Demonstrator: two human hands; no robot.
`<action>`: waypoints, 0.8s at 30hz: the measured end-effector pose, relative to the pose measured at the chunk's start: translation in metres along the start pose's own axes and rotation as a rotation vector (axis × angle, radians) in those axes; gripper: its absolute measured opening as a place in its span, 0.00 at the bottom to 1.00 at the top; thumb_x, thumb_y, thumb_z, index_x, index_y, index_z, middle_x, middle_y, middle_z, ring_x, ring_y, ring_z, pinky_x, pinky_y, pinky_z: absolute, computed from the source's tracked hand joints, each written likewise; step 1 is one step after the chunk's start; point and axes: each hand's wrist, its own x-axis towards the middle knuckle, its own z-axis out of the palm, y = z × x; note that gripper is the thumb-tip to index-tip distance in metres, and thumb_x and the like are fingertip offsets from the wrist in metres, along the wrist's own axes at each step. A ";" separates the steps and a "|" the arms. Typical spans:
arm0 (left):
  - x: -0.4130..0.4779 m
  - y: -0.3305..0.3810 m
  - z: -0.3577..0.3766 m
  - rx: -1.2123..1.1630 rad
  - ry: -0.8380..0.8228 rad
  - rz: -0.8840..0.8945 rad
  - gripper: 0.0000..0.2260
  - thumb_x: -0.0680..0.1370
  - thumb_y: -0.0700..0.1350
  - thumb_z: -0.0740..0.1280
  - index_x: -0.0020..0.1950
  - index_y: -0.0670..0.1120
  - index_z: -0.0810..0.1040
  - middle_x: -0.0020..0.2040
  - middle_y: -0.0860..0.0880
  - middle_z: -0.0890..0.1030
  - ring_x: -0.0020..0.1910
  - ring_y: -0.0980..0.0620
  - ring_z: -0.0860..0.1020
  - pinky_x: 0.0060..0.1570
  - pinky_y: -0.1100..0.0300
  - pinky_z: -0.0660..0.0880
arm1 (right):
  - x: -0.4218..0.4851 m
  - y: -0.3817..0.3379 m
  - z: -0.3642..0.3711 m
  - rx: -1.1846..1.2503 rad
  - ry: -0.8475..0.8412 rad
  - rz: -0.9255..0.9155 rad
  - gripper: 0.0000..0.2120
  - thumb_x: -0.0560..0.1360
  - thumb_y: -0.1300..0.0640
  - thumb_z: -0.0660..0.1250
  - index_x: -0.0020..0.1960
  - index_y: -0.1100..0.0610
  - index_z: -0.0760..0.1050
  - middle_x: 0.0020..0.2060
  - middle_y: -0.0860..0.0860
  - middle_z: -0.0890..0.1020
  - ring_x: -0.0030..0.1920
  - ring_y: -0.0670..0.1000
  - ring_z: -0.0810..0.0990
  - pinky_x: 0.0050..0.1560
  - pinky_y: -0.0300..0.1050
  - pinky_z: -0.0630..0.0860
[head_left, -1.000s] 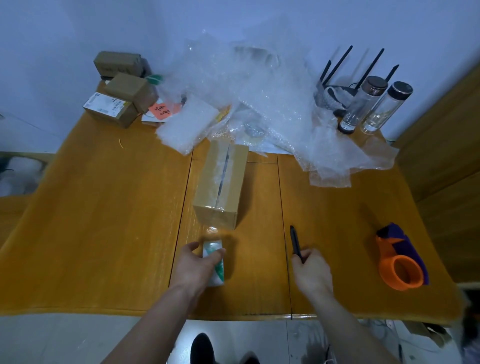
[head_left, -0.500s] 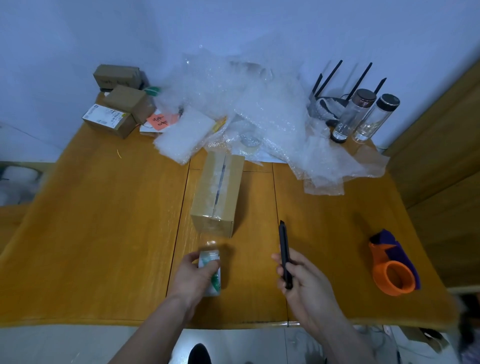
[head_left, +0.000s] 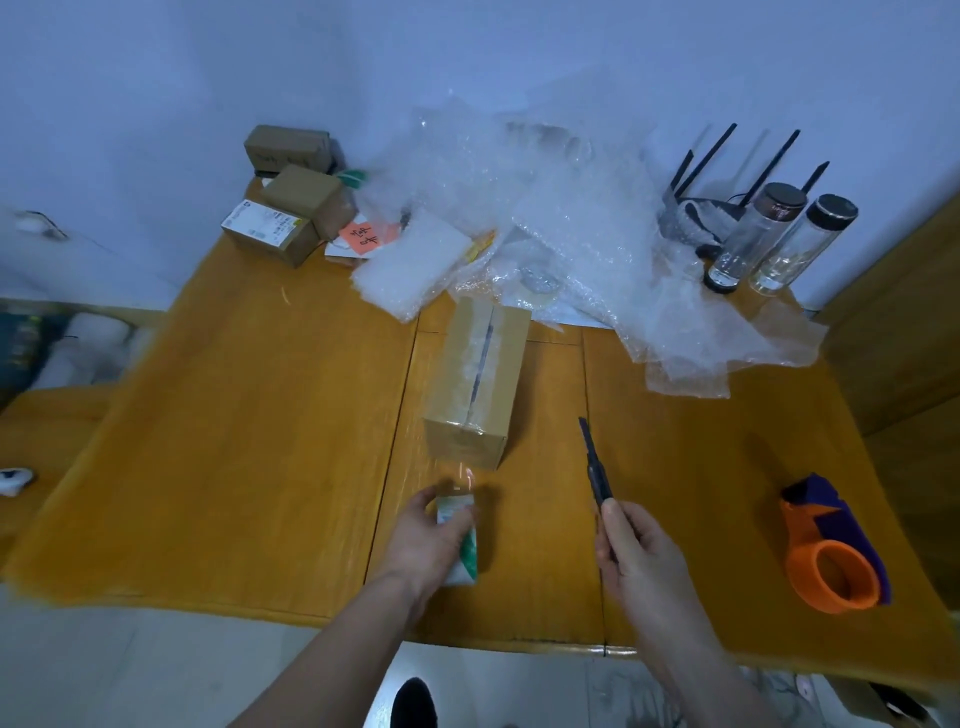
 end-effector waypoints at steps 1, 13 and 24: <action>0.000 0.000 -0.001 -0.007 0.007 0.005 0.24 0.81 0.51 0.69 0.76 0.53 0.68 0.55 0.49 0.80 0.50 0.48 0.83 0.43 0.56 0.81 | -0.001 -0.005 0.001 -0.099 -0.026 -0.050 0.14 0.81 0.41 0.60 0.53 0.48 0.81 0.36 0.50 0.78 0.38 0.50 0.75 0.42 0.48 0.74; 0.009 0.000 -0.004 -0.026 0.037 0.015 0.17 0.82 0.53 0.66 0.71 0.55 0.75 0.60 0.46 0.83 0.52 0.47 0.85 0.49 0.53 0.84 | 0.003 -0.036 0.016 -0.515 -0.167 -0.243 0.12 0.83 0.47 0.58 0.53 0.48 0.79 0.33 0.48 0.73 0.32 0.45 0.71 0.35 0.40 0.68; 0.016 0.007 -0.008 -0.053 -0.017 -0.056 0.07 0.79 0.48 0.69 0.56 0.53 0.79 0.54 0.42 0.85 0.49 0.41 0.86 0.50 0.45 0.85 | 0.033 -0.059 0.031 -1.183 -0.207 -0.710 0.15 0.83 0.45 0.54 0.56 0.50 0.77 0.40 0.44 0.77 0.37 0.45 0.76 0.36 0.38 0.72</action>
